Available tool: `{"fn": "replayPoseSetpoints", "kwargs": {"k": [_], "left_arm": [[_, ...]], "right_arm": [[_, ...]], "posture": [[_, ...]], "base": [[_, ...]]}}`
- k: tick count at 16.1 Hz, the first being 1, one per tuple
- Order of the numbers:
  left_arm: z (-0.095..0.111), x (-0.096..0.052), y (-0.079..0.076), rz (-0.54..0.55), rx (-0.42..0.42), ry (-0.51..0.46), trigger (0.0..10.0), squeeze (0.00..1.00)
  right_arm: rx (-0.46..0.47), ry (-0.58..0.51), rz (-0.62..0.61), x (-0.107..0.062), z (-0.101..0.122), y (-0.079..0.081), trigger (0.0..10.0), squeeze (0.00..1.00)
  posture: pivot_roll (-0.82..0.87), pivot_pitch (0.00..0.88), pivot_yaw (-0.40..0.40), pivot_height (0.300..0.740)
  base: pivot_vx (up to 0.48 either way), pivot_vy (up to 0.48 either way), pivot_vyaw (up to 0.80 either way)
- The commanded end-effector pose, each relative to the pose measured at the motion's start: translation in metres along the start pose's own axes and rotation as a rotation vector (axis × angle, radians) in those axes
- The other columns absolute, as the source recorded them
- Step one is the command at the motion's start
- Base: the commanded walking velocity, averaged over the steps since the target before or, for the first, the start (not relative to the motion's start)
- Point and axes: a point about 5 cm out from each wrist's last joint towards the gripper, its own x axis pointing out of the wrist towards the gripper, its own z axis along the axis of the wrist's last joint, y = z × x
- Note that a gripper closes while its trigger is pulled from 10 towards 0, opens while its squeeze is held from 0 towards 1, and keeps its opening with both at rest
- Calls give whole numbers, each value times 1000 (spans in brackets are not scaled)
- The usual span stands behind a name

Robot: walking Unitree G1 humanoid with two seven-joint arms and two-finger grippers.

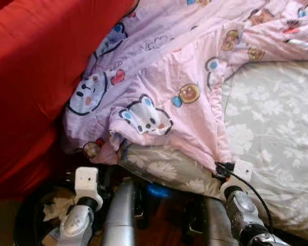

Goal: Clean up the room

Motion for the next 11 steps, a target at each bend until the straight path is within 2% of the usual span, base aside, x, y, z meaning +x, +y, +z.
{"fn": "replayPoseSetpoints", "kwargs": {"k": [1,2,5,8,11], "left_arm": [[-23,-11,7,26,12,85,10000,0],[-36,-10,13,53,10,133,10000,0],[-40,-4,16,75,3,146,10000,0],[-40,5,17,65,6,138,10000,0],[-41,8,18,65,13,138,10000,0]], "right_arm": [[-1,48,-11,-8,-19,-6,0,0],[-23,38,-4,-10,-20,-8,10000,0],[-12,7,-12,-13,-20,-12,10000,0],[8,-62,-45,-14,-15,-15,10000,0],[-12,-57,-36,-16,-19,-15,10000,0]], "posture": [[205,317,-4,641],[185,288,-12,641],[159,240,-14,641],[129,228,1,641],[126,218,2,669]], "base": [[0,0,0],[0,0,0],[0,0,0],[0,0,0],[0,0,0]]}}
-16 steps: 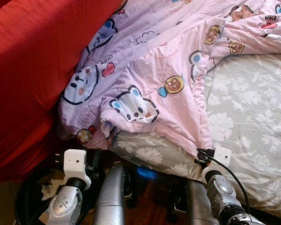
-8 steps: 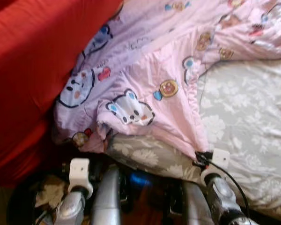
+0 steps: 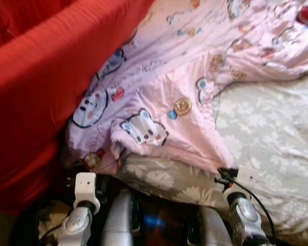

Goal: Clean up the room

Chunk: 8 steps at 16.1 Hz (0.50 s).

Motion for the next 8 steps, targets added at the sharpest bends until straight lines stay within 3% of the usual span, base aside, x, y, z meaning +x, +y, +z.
{"fn": "replayPoseSetpoints", "kwargs": {"k": [1,2,4,8], "left_arm": [[-12,-6,5,10,12,45,10000,0],[-15,-6,5,11,13,55,10000,0],[-21,-5,6,47,-66,86,10000,0],[-25,-4,3,24,-35,103,10000,0]], "right_arm": [[4,26,-16,-6,-10,-5,10000,0],[8,27,-14,-6,-10,-5,10000,0],[-1,28,-12,-4,-7,-6,10000,0],[-14,46,-14,-4,-8,-6,10000,0]], "posture": [[125,218,2,679],[122,216,2,694],[123,214,-1,724],[123,201,-4,740]], "base": [[0,0,0],[0,0,0],[0,0,0],[0,0,0]]}}
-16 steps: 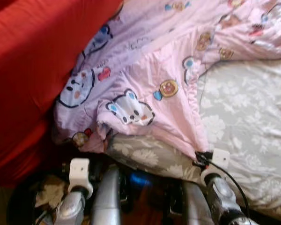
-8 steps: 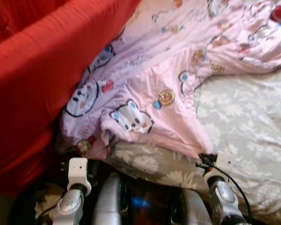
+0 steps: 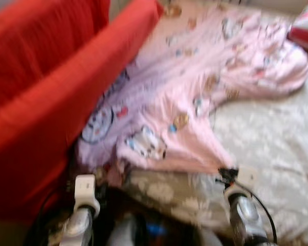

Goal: Clean up the room

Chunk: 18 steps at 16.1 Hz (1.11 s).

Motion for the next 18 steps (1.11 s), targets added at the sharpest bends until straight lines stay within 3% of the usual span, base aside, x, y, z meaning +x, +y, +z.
{"fn": "replayPoseSetpoints", "kwargs": {"k": [1,13,18], "left_arm": [[-18,-8,4,-1,15,76,10000,0],[-63,-31,17,68,55,333,10000,0],[-64,-29,13,51,65,346,10000,0]], "right_arm": [[0,49,-18,-5,-11,-4,10000,0],[24,226,-95,-26,-50,-17,10000,0],[25,226,-109,-26,-49,-21,10000,0]], "posture": [[120,195,-4,740],[132,142,-15,740],[127,145,-10,740]], "base": [[0,0,0],[0,0,0],[0,0,0]]}}
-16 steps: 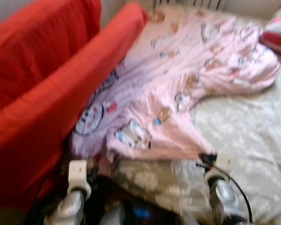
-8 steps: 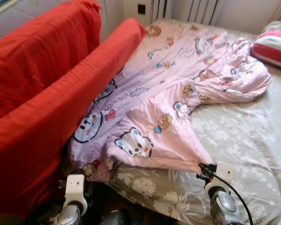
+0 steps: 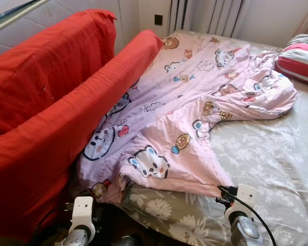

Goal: Clean up the room

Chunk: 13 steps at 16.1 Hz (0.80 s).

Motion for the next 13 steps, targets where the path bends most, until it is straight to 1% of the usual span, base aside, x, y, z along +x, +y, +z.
{"fn": "replayPoseSetpoints", "kwargs": {"k": [1,5,7,8,13], "left_arm": [[-13,-4,-1,-4,22,59,10000,0],[-12,-4,-2,-10,34,52,10000,0],[-12,-4,-1,-9,35,52,10000,0],[-13,-4,-1,-9,37,52,10000,0],[-13,-5,0,-8,44,48,10000,0]], "right_arm": [[12,17,-23,-2,-5,-5,10000,0],[20,12,-21,-2,-5,-3,10000,0],[23,9,-22,-2,-4,-3,10000,0],[42,-7,-24,-2,-2,-3,10000,0],[48,-9,-34,-2,-2,-5,10000,0]], "posture": [[127,145,-10,740],[130,149,-6,740],[128,150,-4,740],[129,150,-4,740],[131,152,-2,740]], "base": [[0,0,0],[0,0,0],[0,-270,0],[0,-274,0],[0,-279,0]]}}
